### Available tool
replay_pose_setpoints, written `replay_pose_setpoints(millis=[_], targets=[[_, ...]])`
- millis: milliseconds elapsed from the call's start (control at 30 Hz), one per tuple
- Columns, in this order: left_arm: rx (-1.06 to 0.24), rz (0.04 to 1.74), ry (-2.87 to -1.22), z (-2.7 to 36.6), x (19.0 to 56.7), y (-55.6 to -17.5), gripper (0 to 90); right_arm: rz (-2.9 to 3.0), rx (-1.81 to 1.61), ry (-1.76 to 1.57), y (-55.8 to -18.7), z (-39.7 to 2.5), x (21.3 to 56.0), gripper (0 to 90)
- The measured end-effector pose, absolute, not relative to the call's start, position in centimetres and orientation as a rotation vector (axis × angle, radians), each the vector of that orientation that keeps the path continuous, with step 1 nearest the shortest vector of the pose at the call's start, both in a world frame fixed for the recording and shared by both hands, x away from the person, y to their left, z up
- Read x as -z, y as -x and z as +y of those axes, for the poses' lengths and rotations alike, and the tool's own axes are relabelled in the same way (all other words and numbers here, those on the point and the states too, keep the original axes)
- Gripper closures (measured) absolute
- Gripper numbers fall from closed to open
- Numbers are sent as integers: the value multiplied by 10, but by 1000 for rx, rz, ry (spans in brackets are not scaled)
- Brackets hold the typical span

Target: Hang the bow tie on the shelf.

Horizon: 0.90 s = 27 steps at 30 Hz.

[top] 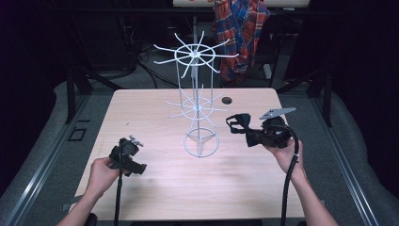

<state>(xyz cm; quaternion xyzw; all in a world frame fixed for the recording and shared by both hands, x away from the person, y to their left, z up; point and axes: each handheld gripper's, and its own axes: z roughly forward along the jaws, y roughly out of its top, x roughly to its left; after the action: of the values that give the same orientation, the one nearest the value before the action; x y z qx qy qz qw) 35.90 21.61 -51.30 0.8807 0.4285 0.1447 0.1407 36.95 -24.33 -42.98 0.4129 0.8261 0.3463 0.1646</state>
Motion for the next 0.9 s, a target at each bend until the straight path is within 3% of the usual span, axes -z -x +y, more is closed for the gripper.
replay_pose_setpoints(millis=[900], targets=[[-409,1237,-2550,216,513,-359,188,2250,-1117,-1183,-361,-264,409,819]])
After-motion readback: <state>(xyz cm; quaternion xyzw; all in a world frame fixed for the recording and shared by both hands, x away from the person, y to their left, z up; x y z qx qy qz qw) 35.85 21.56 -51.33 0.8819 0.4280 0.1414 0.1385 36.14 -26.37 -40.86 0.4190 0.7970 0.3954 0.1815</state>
